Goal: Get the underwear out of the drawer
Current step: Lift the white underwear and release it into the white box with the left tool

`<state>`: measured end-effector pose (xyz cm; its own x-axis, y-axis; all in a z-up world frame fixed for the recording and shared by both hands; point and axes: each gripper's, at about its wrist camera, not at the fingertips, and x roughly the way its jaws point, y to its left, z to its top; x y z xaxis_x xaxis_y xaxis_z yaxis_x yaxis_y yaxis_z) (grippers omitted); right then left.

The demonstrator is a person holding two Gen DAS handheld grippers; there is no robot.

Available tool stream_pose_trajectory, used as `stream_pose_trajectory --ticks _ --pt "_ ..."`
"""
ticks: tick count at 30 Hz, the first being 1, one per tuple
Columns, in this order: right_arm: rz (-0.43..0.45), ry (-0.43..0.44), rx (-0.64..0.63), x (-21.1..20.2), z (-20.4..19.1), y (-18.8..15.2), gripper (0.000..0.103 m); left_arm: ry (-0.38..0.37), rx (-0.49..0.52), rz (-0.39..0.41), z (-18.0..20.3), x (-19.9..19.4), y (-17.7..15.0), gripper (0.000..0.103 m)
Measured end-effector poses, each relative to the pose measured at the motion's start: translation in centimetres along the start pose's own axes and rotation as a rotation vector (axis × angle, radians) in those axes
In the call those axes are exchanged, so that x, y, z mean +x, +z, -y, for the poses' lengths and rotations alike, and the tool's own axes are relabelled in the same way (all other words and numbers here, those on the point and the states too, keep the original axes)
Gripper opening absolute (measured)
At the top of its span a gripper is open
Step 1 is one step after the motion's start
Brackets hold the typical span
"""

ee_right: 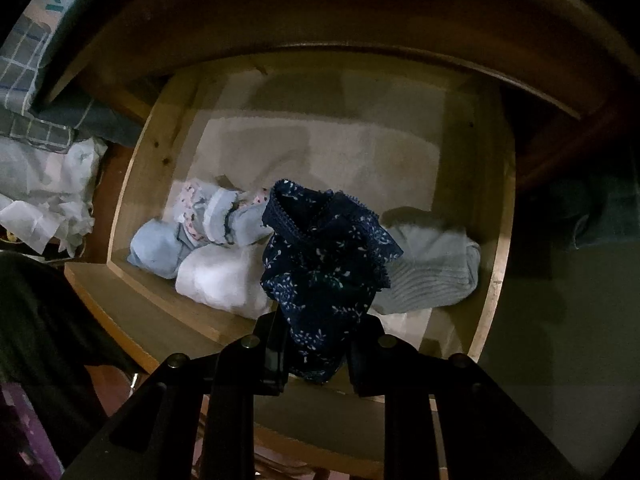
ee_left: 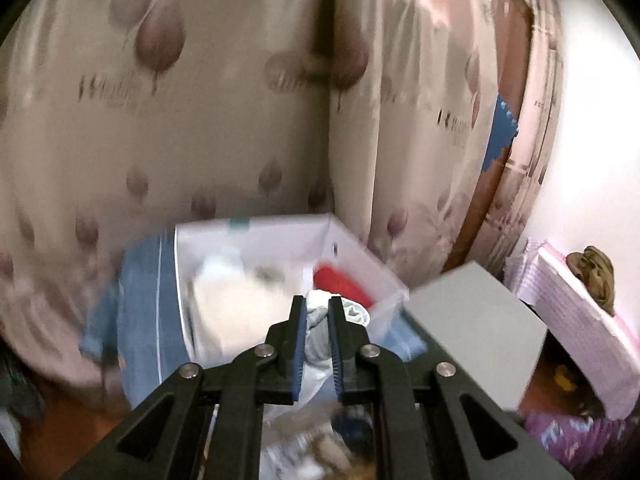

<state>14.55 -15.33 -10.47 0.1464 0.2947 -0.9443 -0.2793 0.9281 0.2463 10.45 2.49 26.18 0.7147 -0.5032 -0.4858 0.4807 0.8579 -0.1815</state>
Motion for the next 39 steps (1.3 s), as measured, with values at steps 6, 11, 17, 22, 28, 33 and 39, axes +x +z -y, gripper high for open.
stream_pose_trajectory --ticks 6,11,17,22,28,33,39 --pt "0.01 0.02 0.018 -0.4 0.4 0.0 0.02 0.017 0.045 0.043 0.8 4.5 6.5 0.011" --pt "0.019 0.031 0.031 -0.6 0.8 0.1 0.02 0.045 0.041 -0.015 0.5 11.0 7.4 0.011" --pt "0.016 0.043 0.034 -0.5 0.7 0.2 0.02 0.038 -0.033 -0.112 -0.6 18.0 5.6 0.011" --pt "0.017 0.046 0.039 -0.5 0.9 0.2 0.02 -0.023 -0.109 -0.173 -0.6 21.6 3.9 0.011" --pt "0.012 0.049 0.039 -0.3 0.9 0.3 0.02 -0.065 -0.1 -0.232 0.6 23.5 1.9 0.02" --pt "0.009 0.048 0.041 -0.2 1.0 0.3 0.02 -0.055 -0.146 -0.208 0.2 22.3 2.0 0.054" --pt "0.007 0.048 0.036 -0.1 1.1 0.0 0.02 0.017 -0.13 -0.111 -0.8 17.6 2.3 0.061"
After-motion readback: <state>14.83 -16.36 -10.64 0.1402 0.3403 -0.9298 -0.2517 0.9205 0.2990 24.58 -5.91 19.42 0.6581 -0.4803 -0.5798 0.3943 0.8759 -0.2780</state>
